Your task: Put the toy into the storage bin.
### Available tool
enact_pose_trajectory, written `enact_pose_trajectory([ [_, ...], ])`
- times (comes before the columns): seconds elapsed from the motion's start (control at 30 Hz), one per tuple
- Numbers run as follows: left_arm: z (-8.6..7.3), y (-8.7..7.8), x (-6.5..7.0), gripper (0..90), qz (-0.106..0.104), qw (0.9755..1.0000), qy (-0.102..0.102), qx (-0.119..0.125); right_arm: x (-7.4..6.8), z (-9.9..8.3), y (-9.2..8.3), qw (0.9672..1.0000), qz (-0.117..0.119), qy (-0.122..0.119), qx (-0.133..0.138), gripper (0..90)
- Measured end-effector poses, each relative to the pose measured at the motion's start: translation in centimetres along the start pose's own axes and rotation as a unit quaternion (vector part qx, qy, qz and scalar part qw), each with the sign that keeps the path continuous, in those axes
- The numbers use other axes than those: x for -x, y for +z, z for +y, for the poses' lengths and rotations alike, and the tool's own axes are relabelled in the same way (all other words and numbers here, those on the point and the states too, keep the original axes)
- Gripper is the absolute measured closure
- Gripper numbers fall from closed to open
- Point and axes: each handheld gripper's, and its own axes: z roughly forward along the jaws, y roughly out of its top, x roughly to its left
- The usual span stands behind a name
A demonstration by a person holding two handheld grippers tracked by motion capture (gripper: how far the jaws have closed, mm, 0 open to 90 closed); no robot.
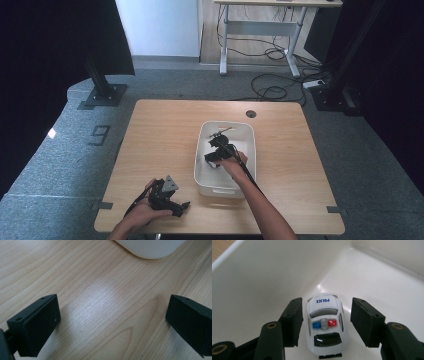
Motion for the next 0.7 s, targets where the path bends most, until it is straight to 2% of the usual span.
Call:
enact_pose_trajectory([
  [0.17,0.0,0.0,0.0,0.0,0.0,1.0,0.001,-0.001,0.2,-0.4,-0.9,0.9999,0.007,0.009,-0.003,40.7],
  [0.33,0.0,0.0,0.0,0.0,0.0,1.0,0.001,-0.001,0.2,-0.8,-1.2,0.9999,0.013,0.005,-0.008,40.3],
  [0.7,0.0,0.0,0.0,0.0,0.0,1.0,-0.001,0.0,-0.1,-1.5,-0.4,0.9993,0.02,0.001,-0.032,40.5],
])
